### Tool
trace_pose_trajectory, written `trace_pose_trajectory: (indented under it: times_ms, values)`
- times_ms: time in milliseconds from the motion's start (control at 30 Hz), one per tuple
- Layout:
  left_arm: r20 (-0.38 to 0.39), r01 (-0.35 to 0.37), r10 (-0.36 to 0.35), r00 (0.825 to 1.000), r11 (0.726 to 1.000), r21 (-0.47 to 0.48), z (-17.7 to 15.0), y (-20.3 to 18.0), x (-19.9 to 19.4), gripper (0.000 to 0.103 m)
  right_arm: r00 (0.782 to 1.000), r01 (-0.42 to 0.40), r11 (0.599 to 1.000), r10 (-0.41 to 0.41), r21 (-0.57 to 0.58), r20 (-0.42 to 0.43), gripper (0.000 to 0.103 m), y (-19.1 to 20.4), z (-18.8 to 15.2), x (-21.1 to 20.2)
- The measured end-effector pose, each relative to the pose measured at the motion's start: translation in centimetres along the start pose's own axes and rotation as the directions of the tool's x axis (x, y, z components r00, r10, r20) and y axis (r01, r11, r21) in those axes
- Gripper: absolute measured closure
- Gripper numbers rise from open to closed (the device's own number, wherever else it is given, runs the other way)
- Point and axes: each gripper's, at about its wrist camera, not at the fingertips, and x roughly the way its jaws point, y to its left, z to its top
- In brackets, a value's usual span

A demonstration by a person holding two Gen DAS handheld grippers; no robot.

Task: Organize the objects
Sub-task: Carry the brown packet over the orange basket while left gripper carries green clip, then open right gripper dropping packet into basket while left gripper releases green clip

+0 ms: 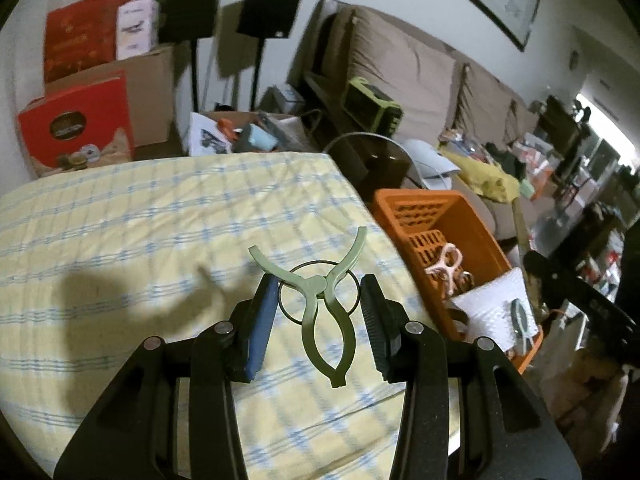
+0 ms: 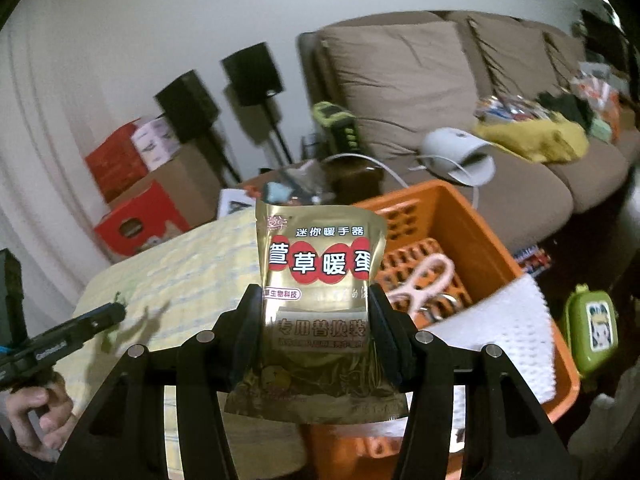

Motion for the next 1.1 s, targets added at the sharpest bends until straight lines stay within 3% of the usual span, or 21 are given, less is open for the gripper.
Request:
trace_pose_trajectory:
  times_ms: [133, 300, 567, 933, 1100]
  values:
    - [-0.008, 0.013, -0.012, 1.000, 0.998, 0.067, 0.1, -3.3, 0.8, 0.063, 0.999, 0.037, 0.999, -0.037, 0.024, 0.006, 0.049, -2.3, -0.1, -0.3]
    - [0.003, 0.003, -0.004, 1.000, 0.994, 0.106, 1.2, -6.4, 1.5, 0.064, 0.992, 0.106, 0.994, -0.107, -0.013, -0.067, 0.049, -4.2, -1.2, 0.7]
    - [-0.004, 0.025, -0.024, 1.000, 0.985, 0.173, 1.1, -11.0, 3.5, 0.063, 0.975, 0.196, 0.980, -0.191, 0.034, -0.115, 0.049, -8.4, -3.0, 2.3]
    - [-0.065, 0.059, -0.046, 0.997, 0.975, 0.216, 0.3, -14.3, 6.6, 0.063, 0.975, 0.200, 0.979, -0.204, -0.045, -0.093, 0.045, -7.9, -4.0, 4.6]
    - [-0.026, 0.043, -0.038, 0.999, 0.971, 0.235, 0.4, -15.0, 7.3, 0.063, 0.971, 0.220, 0.971, -0.227, -0.091, -0.078, 0.039, -7.2, -4.2, 5.3]
